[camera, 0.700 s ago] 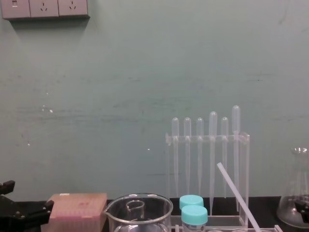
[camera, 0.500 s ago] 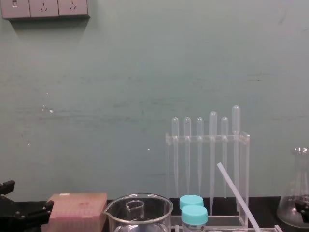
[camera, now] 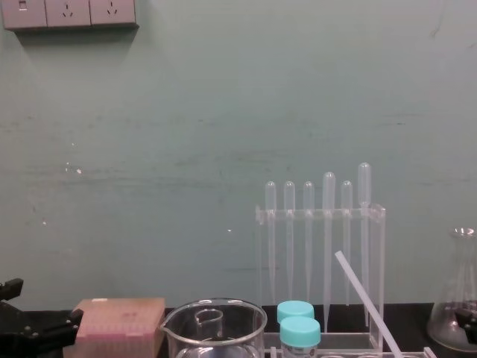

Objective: Pick up the stirring rod with one hand, then place it down.

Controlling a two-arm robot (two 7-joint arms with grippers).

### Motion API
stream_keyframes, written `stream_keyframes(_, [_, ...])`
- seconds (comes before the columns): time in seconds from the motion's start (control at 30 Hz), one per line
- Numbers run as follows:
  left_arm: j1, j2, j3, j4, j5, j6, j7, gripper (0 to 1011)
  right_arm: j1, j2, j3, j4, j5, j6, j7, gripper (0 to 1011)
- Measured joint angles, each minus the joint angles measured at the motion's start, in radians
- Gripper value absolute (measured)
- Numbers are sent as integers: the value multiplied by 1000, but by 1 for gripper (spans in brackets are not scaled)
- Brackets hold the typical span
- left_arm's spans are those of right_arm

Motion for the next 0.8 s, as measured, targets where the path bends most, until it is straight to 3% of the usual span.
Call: stream_keyframes(0.8, [0, 0, 0, 0, 0, 0, 0, 1000, 0, 0, 0, 0, 0, 0, 0, 1003])
